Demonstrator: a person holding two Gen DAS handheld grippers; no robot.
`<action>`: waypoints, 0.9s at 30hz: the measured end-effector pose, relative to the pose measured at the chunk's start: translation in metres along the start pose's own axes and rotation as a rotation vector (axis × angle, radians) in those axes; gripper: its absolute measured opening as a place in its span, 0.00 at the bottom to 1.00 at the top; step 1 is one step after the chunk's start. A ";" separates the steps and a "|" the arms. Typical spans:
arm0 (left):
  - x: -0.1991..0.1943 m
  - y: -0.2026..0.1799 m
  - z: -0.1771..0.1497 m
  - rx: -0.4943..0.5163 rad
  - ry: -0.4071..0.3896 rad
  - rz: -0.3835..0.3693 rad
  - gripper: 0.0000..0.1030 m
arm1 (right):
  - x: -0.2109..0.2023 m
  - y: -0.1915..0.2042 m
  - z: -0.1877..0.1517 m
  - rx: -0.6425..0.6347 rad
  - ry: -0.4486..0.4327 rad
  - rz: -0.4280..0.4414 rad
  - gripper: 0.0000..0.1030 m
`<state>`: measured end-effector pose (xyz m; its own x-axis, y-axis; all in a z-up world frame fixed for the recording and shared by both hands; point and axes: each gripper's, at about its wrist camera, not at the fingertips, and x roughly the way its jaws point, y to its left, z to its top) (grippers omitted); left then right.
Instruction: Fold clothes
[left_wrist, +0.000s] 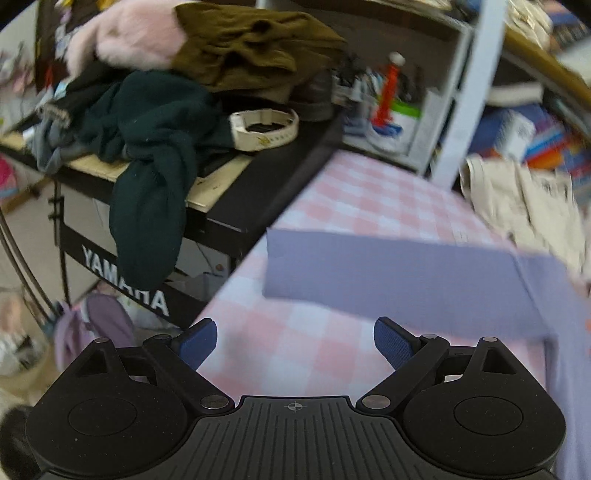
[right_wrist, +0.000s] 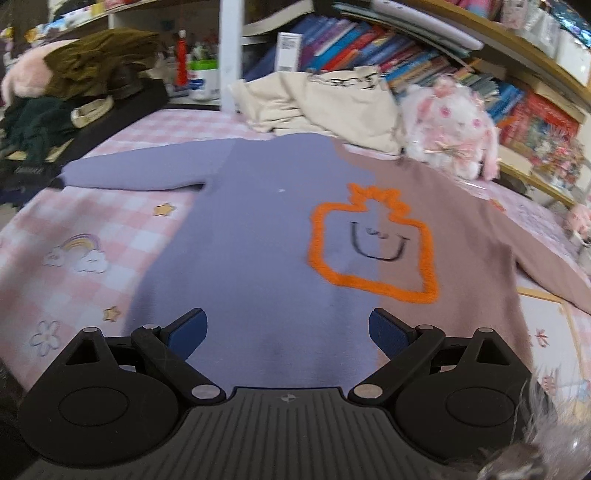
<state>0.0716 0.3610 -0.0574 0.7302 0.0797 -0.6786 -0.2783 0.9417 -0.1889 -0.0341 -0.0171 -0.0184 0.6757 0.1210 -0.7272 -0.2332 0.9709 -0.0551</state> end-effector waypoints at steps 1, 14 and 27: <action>0.003 0.004 0.003 -0.025 -0.005 -0.012 0.91 | 0.001 0.002 0.000 -0.005 0.004 0.008 0.92; 0.031 0.015 0.015 -0.191 -0.060 -0.066 0.56 | 0.001 0.011 0.005 -0.047 0.008 -0.019 0.92; 0.045 -0.011 0.010 -0.355 0.052 -0.324 0.52 | 0.004 0.008 0.008 -0.049 0.008 -0.022 0.92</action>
<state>0.1139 0.3579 -0.0785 0.7850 -0.2238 -0.5776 -0.2441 0.7453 -0.6204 -0.0280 -0.0077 -0.0160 0.6757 0.0976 -0.7306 -0.2519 0.9621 -0.1045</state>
